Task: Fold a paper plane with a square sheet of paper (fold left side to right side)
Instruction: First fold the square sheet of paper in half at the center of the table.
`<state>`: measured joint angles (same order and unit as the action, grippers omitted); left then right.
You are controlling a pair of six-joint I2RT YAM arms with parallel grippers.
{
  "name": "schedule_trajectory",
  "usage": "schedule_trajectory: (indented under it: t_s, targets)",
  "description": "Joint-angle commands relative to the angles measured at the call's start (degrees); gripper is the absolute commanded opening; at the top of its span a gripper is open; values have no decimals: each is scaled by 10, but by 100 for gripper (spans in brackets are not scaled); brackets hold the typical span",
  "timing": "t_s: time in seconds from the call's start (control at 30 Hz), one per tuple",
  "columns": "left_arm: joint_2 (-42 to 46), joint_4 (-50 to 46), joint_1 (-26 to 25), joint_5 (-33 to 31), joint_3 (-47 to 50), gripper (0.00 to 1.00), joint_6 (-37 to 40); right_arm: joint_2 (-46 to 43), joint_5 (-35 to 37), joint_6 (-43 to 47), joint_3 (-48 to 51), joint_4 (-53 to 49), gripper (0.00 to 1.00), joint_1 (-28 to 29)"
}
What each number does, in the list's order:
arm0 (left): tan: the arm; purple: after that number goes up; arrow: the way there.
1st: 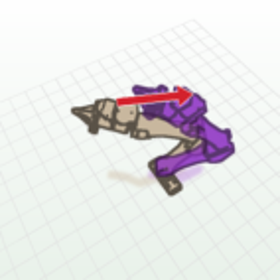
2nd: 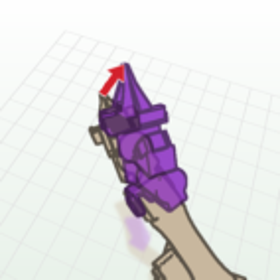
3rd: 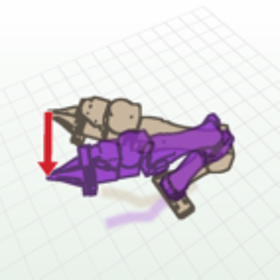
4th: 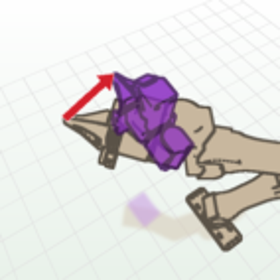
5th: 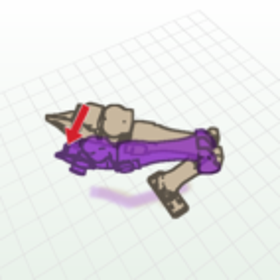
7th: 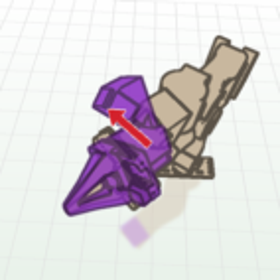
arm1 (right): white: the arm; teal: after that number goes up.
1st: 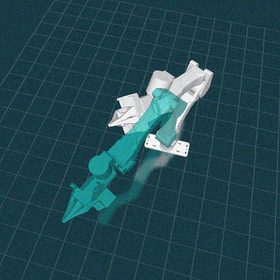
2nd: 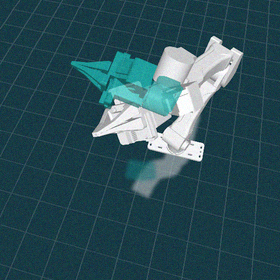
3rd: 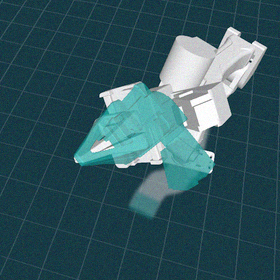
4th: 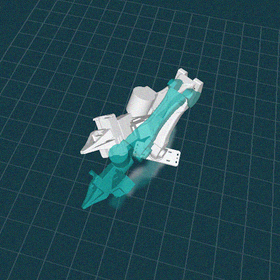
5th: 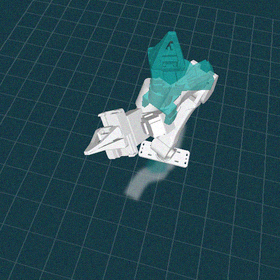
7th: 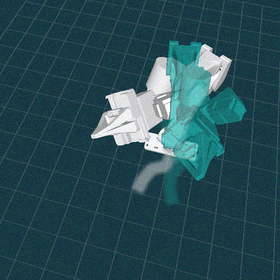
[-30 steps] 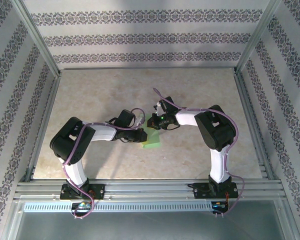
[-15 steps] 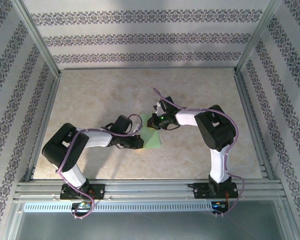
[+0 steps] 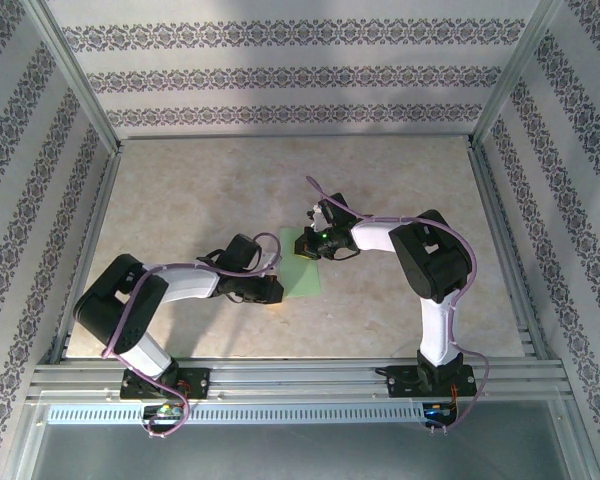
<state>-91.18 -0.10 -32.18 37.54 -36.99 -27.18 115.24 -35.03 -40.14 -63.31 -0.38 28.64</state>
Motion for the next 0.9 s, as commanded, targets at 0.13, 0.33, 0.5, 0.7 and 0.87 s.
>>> schedule_trajectory:
  t_s: [0.13,0.33,0.5,0.7,0.87]
  targets:
    - [39,-37,35,18,-63,11,26,16,36,16,17,-46,0,4]
    - [-47,-65,38,7,-136,8,49,13,37,16,19,-47,0,4]
    - [-91,-50,37,0,-152,8,45,13,36,14,18,-47,0,8]
    - [-118,-72,30,-19,-167,7,47,11,36,14,17,-46,0,11]
    - [-137,-98,29,-39,-174,6,45,7,35,12,14,-46,0,12]
